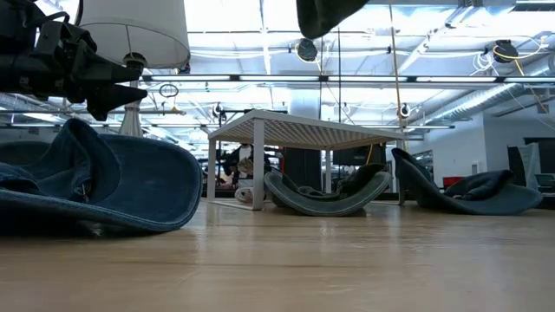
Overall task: Pick & Place hat
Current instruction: Put the green cap on the shelf
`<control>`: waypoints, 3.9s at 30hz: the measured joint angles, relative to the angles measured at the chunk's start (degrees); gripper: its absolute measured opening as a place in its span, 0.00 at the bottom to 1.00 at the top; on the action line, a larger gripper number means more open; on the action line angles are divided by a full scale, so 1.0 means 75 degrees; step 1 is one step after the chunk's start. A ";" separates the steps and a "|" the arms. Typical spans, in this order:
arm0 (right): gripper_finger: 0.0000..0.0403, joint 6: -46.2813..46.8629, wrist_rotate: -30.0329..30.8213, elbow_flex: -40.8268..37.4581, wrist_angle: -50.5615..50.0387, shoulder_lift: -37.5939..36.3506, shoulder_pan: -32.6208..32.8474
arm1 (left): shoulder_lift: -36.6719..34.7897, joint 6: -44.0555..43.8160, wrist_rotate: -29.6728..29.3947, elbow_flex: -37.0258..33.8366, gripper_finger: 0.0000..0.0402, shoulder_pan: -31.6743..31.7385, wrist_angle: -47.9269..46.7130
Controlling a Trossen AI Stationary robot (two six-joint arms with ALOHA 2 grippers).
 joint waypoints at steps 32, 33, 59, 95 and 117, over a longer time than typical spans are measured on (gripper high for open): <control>0.02 -0.0230 -0.0079 -0.0738 0.3112 0.0251 -0.0187 | -0.0003 -0.0322 0.0006 -0.0001 0.60 0.0000 0.0162; 0.02 -0.0227 -0.0077 -0.0738 0.3126 0.0251 -0.0187 | -0.0002 -0.0573 0.0018 -0.0001 0.60 0.0000 0.0197; 0.02 -0.1652 -0.2063 -0.0741 0.5298 0.0724 -0.0934 | 0.1921 -0.1836 0.0504 0.2640 0.60 -0.1713 0.0528; 0.02 -0.2832 -0.5115 -0.0741 0.7694 0.0682 -0.1023 | 0.9077 -0.2776 -0.3847 0.7360 0.60 -0.5362 0.3622; 0.02 -0.2230 -0.5733 -0.0741 0.7667 0.0682 -0.1014 | 1.0798 -0.1905 -0.3545 0.9884 0.60 -0.5359 0.4080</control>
